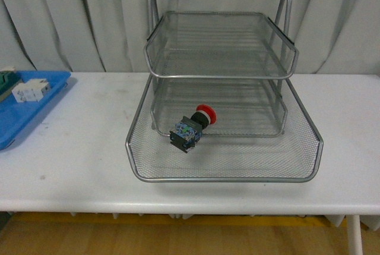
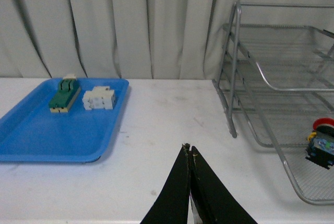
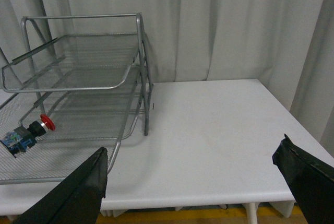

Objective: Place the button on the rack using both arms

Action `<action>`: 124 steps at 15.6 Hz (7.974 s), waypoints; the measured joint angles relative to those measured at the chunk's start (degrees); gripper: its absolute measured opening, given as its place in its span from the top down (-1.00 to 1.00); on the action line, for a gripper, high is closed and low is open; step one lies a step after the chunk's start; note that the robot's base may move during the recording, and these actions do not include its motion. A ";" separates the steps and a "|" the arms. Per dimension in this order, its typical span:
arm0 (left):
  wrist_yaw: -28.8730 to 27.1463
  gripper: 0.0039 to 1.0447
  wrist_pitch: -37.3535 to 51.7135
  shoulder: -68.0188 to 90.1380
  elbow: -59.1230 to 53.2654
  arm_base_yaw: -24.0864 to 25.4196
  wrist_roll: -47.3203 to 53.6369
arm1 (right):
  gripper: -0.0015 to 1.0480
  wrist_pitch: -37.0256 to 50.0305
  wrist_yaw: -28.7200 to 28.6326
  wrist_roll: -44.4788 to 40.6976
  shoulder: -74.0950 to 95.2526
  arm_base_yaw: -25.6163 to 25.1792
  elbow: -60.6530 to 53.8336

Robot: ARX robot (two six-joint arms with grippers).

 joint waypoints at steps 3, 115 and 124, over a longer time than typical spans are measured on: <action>0.09 0.97 -6.62 -7.80 -0.02 -0.17 0.00 | -0.87 0.00 0.02 0.00 0.00 0.00 0.00; 0.11 -0.88 -36.76 -37.62 -0.02 -0.04 -0.11 | 0.65 0.02 0.02 0.04 0.00 -0.26 0.00; 0.09 -0.88 -36.72 -37.62 -0.02 -0.04 -0.11 | -0.87 0.02 0.02 0.00 -0.02 -0.26 0.00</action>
